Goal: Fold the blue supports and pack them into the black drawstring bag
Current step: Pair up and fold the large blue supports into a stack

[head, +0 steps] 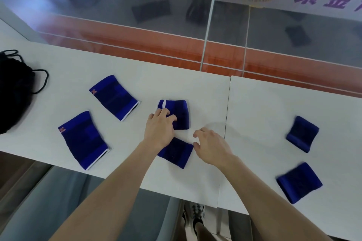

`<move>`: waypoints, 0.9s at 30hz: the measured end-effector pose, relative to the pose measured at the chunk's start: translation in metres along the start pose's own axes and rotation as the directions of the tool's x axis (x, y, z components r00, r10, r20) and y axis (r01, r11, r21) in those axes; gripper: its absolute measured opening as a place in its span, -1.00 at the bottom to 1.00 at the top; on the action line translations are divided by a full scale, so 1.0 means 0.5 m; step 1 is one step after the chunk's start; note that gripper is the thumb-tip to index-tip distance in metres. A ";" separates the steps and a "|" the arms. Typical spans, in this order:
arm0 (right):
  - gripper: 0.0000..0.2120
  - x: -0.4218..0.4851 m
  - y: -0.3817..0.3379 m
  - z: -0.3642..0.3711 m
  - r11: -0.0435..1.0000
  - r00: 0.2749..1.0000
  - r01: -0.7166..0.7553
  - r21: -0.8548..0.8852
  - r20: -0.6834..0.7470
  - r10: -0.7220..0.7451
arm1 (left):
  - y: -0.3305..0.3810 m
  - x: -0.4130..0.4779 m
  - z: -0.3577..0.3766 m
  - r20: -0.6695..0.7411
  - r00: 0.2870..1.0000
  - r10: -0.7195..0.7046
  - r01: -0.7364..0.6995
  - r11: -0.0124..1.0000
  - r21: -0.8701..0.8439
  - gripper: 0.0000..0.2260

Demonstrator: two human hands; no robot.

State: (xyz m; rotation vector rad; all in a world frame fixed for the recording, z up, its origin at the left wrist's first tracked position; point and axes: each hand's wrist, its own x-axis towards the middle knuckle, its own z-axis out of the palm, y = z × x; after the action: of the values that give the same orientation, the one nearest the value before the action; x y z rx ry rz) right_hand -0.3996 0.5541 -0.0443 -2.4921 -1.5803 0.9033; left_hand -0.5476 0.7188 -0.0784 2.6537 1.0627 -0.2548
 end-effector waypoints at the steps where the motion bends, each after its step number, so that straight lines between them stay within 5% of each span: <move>1: -0.68 -0.001 -0.003 0.001 1.000 1.000 0.004 0.006 -0.005 -0.004 | -0.003 -0.004 0.005 0.025 1.000 -0.001 0.001 1.000 0.003 -0.61; 7: -0.68 0.000 -0.020 0.002 1.000 0.999 0.020 0.019 -0.032 -0.019 | -0.029 -0.016 0.013 0.212 0.976 0.058 -0.039 0.995 -0.095 -0.40; 15: -0.68 0.006 -0.050 0.004 0.999 0.997 0.038 0.039 -0.063 -0.035 | -0.054 -0.073 -0.039 0.068 0.996 0.054 -0.041 0.983 -0.178 -0.69; 27: -0.68 0.028 -0.230 0.036 0.976 0.976 0.217 -0.001 -0.034 -0.217 | -0.243 -0.294 -0.057 0.128 0.920 -0.372 0.385 0.918 -0.100 -0.73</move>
State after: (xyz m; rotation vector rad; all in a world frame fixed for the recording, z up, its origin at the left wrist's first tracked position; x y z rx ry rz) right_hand -0.4973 0.6160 -0.0257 -2.2612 -1.7938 0.8275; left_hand -0.7356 0.7169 -0.0356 2.2799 1.5001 -0.3881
